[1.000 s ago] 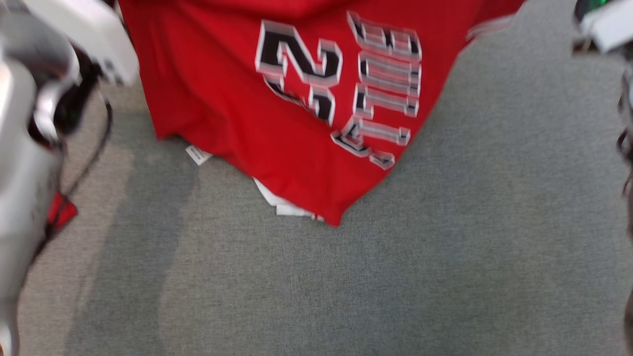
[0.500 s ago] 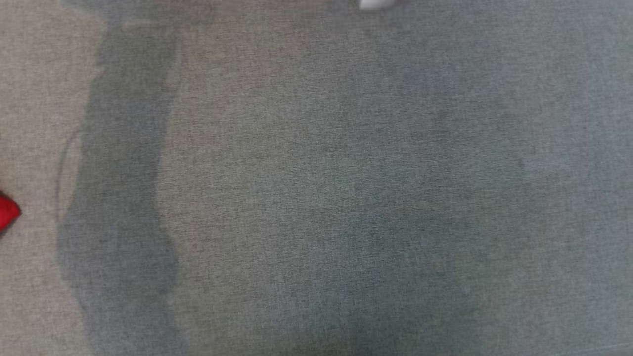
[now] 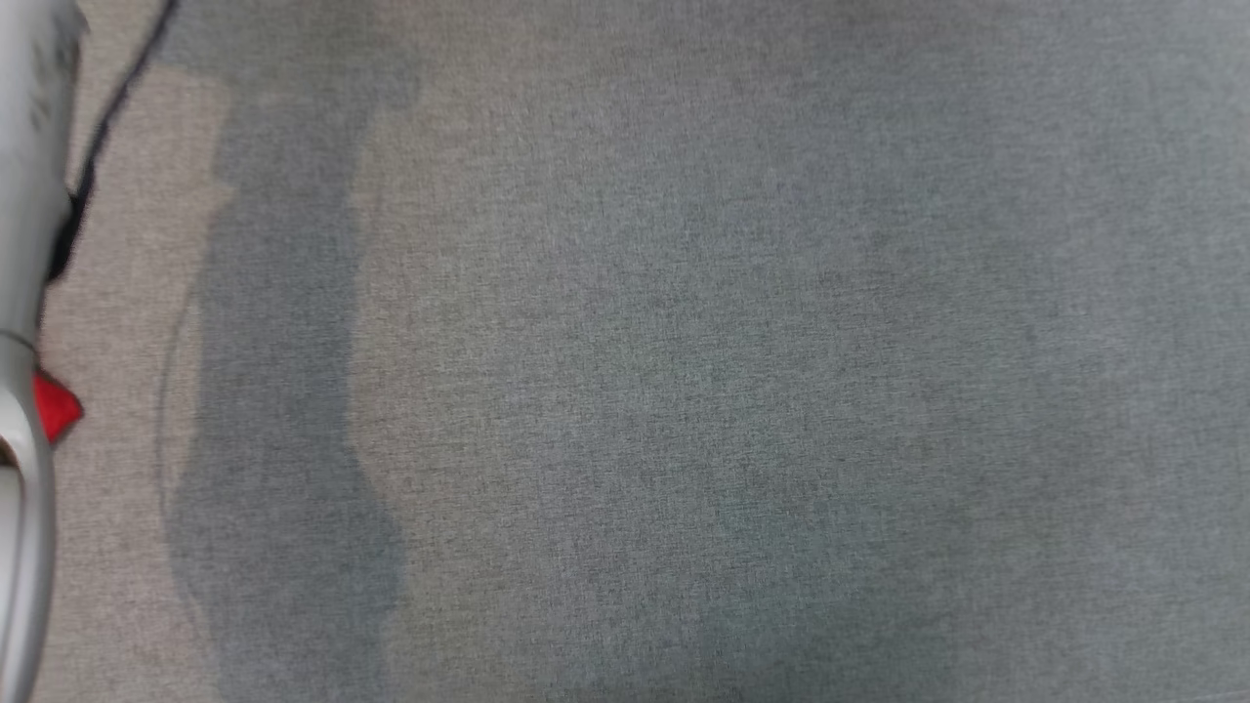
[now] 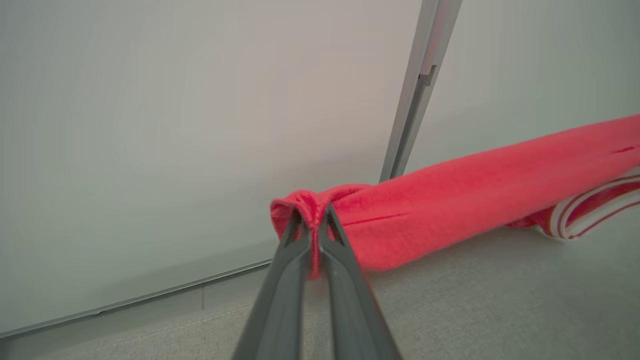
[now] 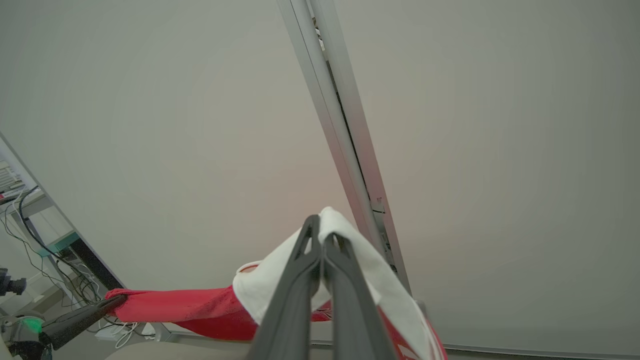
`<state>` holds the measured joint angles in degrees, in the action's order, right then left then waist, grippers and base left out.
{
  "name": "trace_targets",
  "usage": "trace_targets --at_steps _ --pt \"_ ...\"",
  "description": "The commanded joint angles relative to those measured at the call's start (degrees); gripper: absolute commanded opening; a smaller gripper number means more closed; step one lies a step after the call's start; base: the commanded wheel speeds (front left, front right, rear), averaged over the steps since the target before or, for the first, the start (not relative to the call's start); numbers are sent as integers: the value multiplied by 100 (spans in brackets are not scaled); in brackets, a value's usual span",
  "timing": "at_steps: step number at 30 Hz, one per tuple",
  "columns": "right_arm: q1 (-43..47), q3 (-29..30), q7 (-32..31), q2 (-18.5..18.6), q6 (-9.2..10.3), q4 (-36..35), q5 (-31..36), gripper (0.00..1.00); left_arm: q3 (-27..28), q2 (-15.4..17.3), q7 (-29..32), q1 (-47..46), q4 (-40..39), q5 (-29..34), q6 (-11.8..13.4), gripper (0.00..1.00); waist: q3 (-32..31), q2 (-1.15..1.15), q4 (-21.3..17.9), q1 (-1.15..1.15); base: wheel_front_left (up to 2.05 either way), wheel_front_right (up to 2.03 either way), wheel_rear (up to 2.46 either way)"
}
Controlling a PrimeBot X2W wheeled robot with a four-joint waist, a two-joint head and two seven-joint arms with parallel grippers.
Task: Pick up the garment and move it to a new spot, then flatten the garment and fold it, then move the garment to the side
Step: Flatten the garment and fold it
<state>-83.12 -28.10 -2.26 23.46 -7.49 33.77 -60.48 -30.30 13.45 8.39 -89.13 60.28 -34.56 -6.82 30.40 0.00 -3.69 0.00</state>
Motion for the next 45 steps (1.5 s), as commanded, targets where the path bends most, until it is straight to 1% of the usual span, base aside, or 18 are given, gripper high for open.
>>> trace_targets --at_steps 1,5,10,14,17,20,22,24,25,28,32,35,39,41,45 --pt "270 -106 -42 134 -1 -144 -100 0 -46 42 14 208 59 -82 -38 0 -154 0 15 0 0 0 0" --pt "1270 -530 -266 312 -1 -523 -401 0 -276 103 111 1095 45 -338 -68 0 -477 0 7 0 0 0 0" --pt "2381 -927 -696 615 -1 -1073 -747 0 -718 412 463 2166 -485 -770 -59 0 -884 0 -29 0 0 0 0" --pt "3149 -1170 -1071 857 -1 -1460 -907 0 -1038 792 800 2973 -1091 -1121 -60 0 -1213 0 -85 0 0 0 0" --pt "3707 -1274 -1308 999 -1 -1687 -976 0 -1182 1082 1017 3576 -1562 -1351 -60 0 -1491 0 -116 0 0 0 0" --pt "4229 -1291 -1499 1132 -1 -1921 -1060 0 -1204 1339 1227 4166 -2059 -1571 -60 0 -1753 0 -136 0 0 0 0" --pt "4623 -1271 -1612 1200 -1 -2048 -1131 0 -1164 1467 1376 4580 -2440 -1775 -2 0 -1937 0 -135 0 0 0 0" --pt "4999 -1245 -1721 1290 -1 -2161 -1182 0 -1182 1675 1528 4976 -2856 -1868 111 0 -2125 0 -124 0 0 0 0" --pt "4999 -1245 -1721 1290 -1 -2161 -1182 0 -1182 1675 1528 4976 -2856 -1868 111 0 -2125 0 -124 0 0 0 0" --pt "5572 -1183 -1925 1442 -1 -2400 -1245 0 -1202 1996 1803 5573 -3590 -2032 374 0 -2356 0 -102 0 0 0 0" --pt "6337 -963 -2270 1718 -1 -2820 -1345 0 -1252 2537 2236 6345 -4759 -2224 789 0 -2582 0 -77 0 0 0 0" --pt "6883 -725 -2561 1954 -1 -3127 -1319 0 -1266 2957 2559 6861 -5669 -2427 1092 0 -2700 0 -63 0 0 0 0" --pt "7627 -260 -2928 2135 -1 -3470 -1228 0 -1286 3529 3020 7485 -6847 -2753 1467 0 -2811 0 -41 0 0 0 0" --pt "7921 -4 -3145 2143 -1 -3667 -1140 0 -1291 3788 3170 7662 -7299 -2787 1643 0 -2815 0 -38 0 0 0 0" --pt "8359 554 -3635 1933 -1 -3972 -840 0 -1191 4021 3316 7877 -7854 -3004 1895 0 -2799 0 -45 0 0 0 0"
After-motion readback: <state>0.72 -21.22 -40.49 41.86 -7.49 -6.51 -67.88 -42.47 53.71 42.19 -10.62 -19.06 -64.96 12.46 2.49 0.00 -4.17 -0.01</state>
